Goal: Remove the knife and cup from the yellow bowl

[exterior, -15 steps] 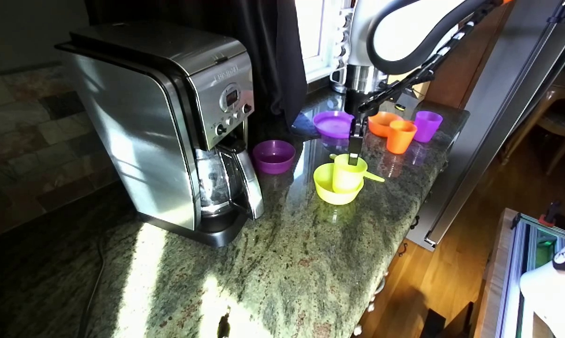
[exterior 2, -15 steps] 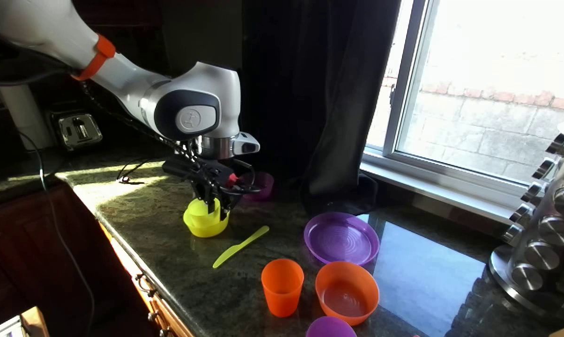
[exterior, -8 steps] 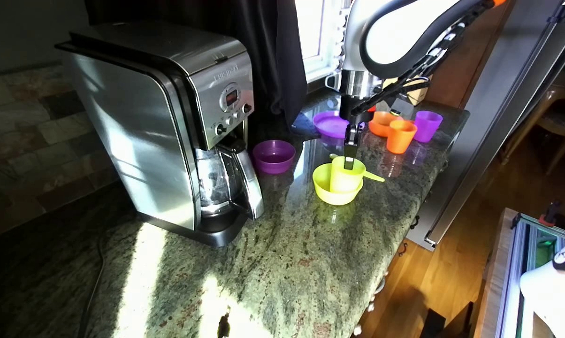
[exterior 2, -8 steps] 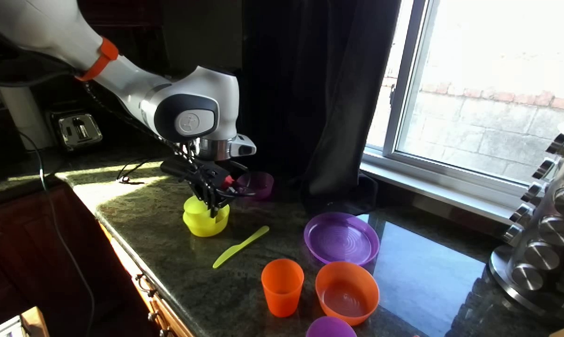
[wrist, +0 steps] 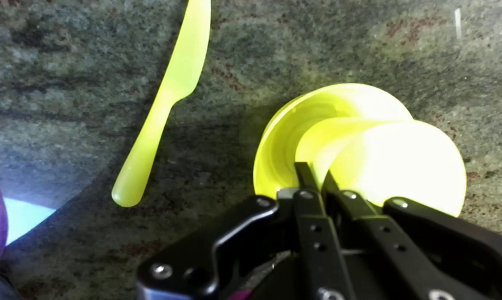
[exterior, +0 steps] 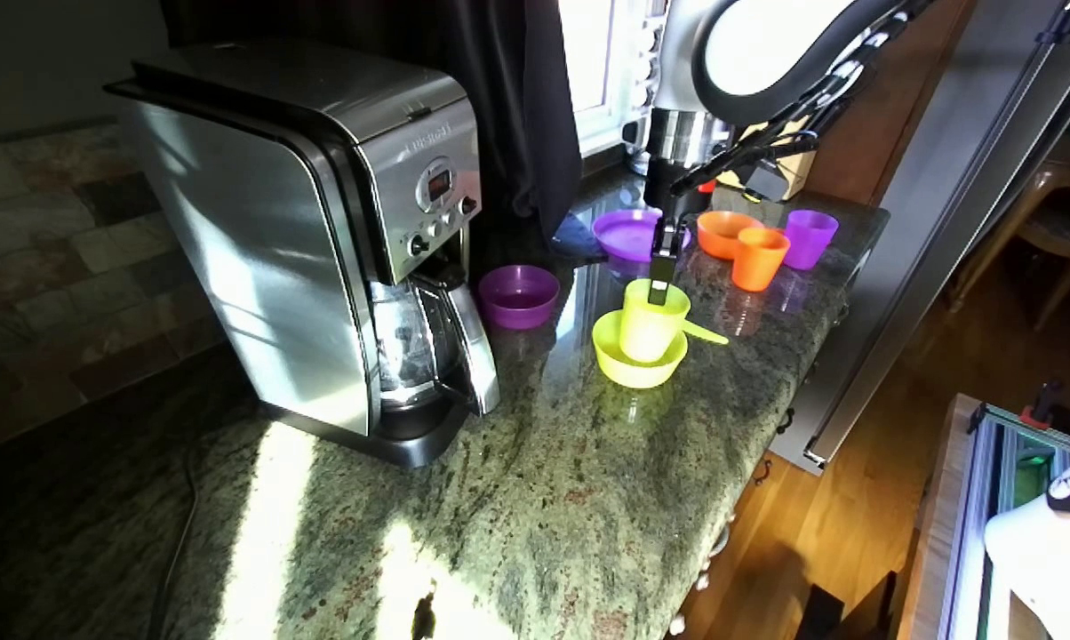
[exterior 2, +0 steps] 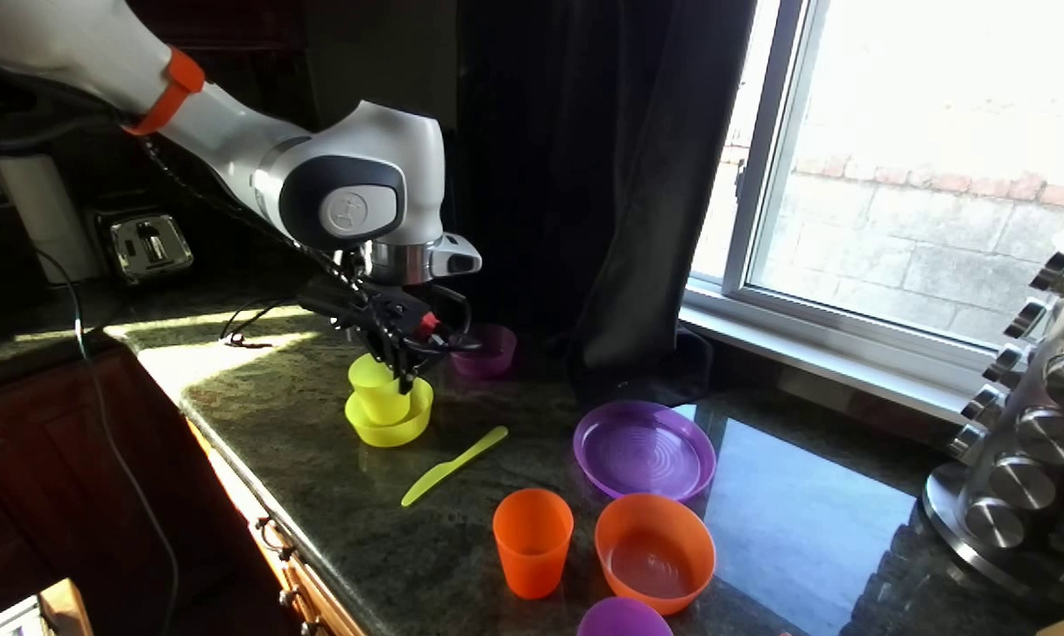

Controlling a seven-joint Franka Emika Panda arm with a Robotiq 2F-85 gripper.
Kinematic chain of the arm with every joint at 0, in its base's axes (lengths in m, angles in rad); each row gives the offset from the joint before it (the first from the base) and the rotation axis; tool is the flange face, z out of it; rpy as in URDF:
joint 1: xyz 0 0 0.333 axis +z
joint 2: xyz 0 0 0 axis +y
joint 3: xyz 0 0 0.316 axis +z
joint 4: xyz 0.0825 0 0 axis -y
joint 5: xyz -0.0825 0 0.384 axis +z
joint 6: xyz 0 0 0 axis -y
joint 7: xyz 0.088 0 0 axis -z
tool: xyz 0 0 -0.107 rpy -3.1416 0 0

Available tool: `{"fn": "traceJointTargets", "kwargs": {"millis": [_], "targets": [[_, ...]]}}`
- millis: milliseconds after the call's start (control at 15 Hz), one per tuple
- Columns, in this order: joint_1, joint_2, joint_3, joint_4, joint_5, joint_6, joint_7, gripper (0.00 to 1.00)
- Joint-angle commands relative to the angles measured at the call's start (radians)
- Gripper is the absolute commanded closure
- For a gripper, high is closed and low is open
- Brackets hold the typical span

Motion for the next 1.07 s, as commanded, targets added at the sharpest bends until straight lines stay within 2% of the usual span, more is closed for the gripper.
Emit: {"fn": "traceJointTargets", "kwargs": {"millis": [0, 467, 1000], "targets": [[0.007, -0.101, -0.006, -0.031, 0.012, -0.047, 0.025, 0.99], [-0.006, -0.208, -0.033, -0.012, -0.010, -0.117, 0.134, 0.99], [-0.038, -0.129, -0.056, 0.076, -0.017, -0.121, 0.323, 0.99]]}}
